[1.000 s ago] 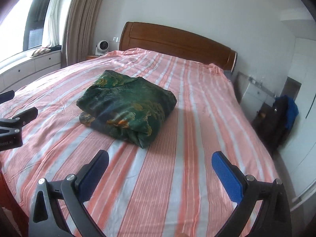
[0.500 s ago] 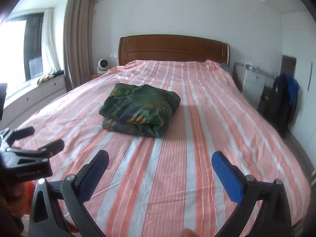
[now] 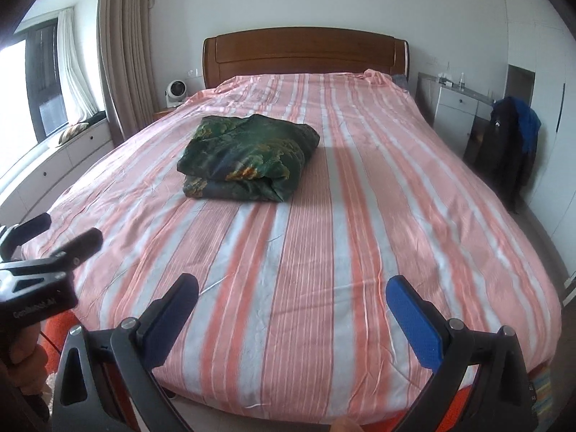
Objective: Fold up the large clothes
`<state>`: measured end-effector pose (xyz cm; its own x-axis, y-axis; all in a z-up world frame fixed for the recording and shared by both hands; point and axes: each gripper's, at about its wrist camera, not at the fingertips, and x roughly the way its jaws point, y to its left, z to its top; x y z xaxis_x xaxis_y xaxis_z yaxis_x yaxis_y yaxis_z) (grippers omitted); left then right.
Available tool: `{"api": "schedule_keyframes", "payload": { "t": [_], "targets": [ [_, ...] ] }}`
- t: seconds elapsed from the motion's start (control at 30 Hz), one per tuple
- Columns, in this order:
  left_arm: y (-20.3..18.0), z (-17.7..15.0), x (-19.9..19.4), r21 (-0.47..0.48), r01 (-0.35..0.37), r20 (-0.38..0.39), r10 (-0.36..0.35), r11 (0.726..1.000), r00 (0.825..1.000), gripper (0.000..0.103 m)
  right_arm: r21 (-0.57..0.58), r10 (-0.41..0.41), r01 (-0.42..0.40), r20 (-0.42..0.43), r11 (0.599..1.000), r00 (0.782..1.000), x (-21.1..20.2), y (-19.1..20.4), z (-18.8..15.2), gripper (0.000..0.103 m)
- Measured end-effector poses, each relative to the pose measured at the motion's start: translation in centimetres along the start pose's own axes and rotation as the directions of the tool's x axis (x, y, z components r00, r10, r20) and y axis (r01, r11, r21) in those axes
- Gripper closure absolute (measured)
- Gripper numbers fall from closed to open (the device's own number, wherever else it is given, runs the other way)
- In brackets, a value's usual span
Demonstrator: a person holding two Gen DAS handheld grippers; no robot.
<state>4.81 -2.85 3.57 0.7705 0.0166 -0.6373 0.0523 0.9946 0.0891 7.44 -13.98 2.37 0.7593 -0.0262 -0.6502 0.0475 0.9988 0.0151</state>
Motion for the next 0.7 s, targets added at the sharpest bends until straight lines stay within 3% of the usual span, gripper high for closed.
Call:
{"api": "schedule_keyframes", "payload": {
  "t": [0.17,0.7],
  "targets": [
    [0.0,-0.4,0.7,0.008,-0.012,-0.026,0.012,1.000,1.000,0.000,-0.008,-0.043,0.043,-0.001,0.999,0.999,0.2,0.0,0.1,0.000],
    [0.2,-0.1,0.7,-0.001,-0.031,-0.062,0.031,1.000,0.998,0.000,-0.036,-0.055,0.053,-0.047,0.998,0.997,0.4,1.0,0.7,0.000]
  ]
}}
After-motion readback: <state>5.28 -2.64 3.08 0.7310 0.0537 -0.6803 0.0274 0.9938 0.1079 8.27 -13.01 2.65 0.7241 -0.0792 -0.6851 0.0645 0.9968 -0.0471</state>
